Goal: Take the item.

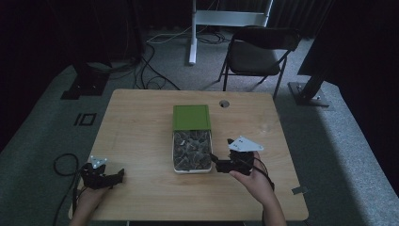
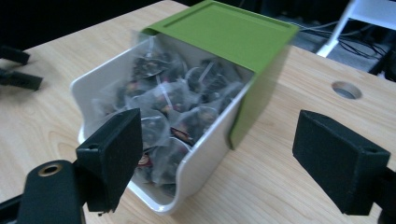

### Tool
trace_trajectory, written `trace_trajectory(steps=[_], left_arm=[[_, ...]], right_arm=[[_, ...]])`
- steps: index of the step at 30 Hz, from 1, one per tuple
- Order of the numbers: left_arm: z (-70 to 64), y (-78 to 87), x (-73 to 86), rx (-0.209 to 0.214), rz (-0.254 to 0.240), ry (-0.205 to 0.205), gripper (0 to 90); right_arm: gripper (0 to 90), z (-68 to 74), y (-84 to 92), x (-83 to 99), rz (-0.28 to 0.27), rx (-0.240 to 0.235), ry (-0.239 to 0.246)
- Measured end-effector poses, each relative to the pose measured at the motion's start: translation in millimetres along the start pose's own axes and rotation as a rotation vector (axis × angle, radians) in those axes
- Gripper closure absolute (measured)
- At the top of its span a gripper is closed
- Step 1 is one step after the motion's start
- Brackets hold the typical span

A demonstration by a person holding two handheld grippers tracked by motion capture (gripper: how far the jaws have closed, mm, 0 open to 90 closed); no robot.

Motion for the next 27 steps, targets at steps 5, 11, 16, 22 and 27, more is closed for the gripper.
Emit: trace_trajectory(steps=[5,11,16,22,27], left_arm=[[0.0,0.0,0.0,0.000,0.000,0.000,2.3],[0.0,0.0,0.0,0.000,0.000,0.000,2.3],[0.0,0.0,0.0,0.000,0.000,0.000,2.3],[0.0,0.0,0.0,0.000,0.000,0.000,2.3],[0.0,0.0,0.0,0.000,0.000,0.000,2.3]], right_arm=[[16.0,11.0,-5.7,-2.1,-0.001,-0.029,0.019],[17.3,23.7,-12.6,-1.3,0.008,-0.068,0.028],[17.3,30.2,-17.9,0.2,0.014,-0.080,0.039],[17.3,36.4,-23.7,2.4,0.028,-0.091,0.053],[17.5,40.3,-29.6,4.4,0.037,-0.100,0.056]])
Point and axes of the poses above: each handheld gripper's, and its own axes: y roughly backward along the jaws, x roughly out of its underside, z roughly to its left, the point moved 8 cm from there along -y, roughly forward along the jaws, and after that the axes turned 9 degrees about -y, right-handed, at the moved point
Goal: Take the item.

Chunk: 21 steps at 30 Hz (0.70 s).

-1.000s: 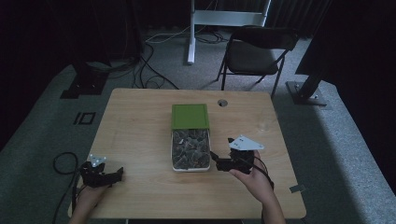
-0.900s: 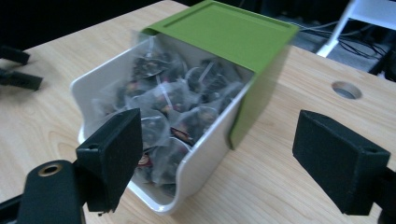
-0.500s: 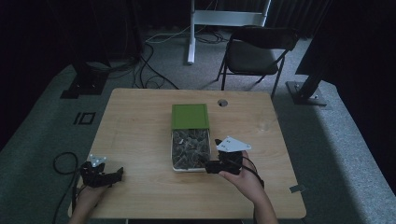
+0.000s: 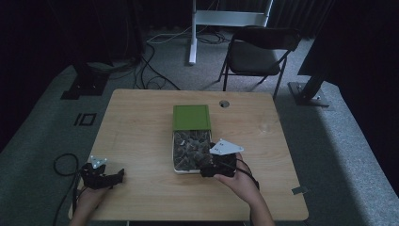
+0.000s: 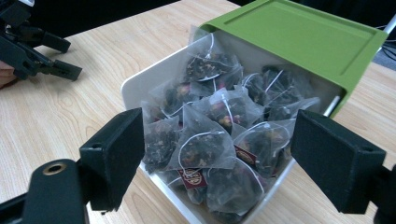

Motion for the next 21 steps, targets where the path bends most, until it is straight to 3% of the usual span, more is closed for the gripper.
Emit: trace_trajectory(steps=[19,21], left_arm=[[0.0,0.0,0.0,0.000,0.000,0.000,2.3],[0.0,0.0,0.0,0.000,0.000,0.000,2.3]], right_arm=[[23.1,9.4,-32.1,18.7,0.059,0.001,0.002],[24.4,8.9,-34.2,20.7,0.065,0.017,0.001]])
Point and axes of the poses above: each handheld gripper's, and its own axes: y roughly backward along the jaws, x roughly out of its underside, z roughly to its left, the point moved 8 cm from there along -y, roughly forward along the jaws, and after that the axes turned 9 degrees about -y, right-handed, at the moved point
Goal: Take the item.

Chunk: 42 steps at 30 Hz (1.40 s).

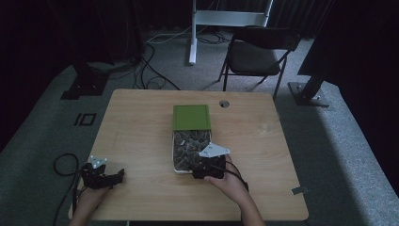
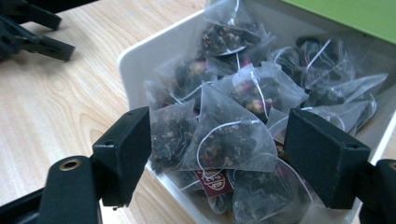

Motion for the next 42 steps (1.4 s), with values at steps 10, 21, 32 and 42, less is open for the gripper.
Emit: trace_trajectory(steps=[10,21,32,42], left_arm=[[0.0,0.0,0.0,0.000,0.000,0.000,2.3],[0.0,0.0,0.0,0.000,0.000,0.000,2.3],[0.0,0.0,0.0,0.000,0.000,0.000,2.3],[0.0,0.0,0.0,0.000,0.000,0.000,2.3]], right_arm=[[41.1,6.6,-7.9,4.8,0.014,-0.010,0.015],[51.2,11.5,-19.1,12.3,0.040,0.004,0.002],[70.2,8.2,-22.2,12.9,0.035,0.036,-0.010],[76.1,8.2,-8.1,-1.2,-0.030,-0.001,-0.046]])
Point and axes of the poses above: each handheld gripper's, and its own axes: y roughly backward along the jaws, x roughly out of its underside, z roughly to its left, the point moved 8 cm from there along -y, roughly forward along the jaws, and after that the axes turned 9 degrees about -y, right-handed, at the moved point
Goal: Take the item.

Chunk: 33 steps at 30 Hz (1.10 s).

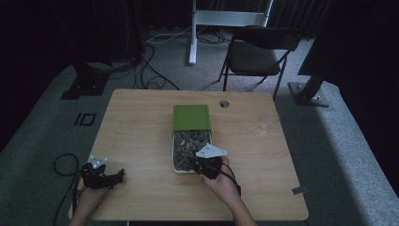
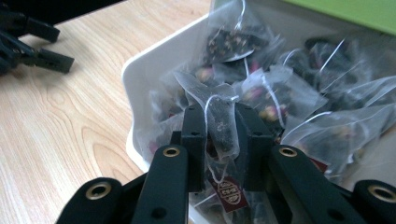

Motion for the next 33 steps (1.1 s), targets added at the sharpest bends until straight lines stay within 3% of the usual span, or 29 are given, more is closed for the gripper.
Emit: trace_trajectory(steps=[7,15,33], left_arm=[[0.0,0.0,0.0,0.000,0.000,0.000,2.3],[0.0,0.0,0.0,0.000,0.000,0.000,2.3],[0.0,0.0,0.0,0.000,0.000,0.000,2.3]], right_arm=[[76.5,2.0,12.1,-10.6,-0.029,-0.017,0.006],[76.4,1.5,24.6,-23.5,-0.083,-0.042,-0.022],[76.3,-9.3,40.4,-37.9,-0.138,-0.034,-0.034]])
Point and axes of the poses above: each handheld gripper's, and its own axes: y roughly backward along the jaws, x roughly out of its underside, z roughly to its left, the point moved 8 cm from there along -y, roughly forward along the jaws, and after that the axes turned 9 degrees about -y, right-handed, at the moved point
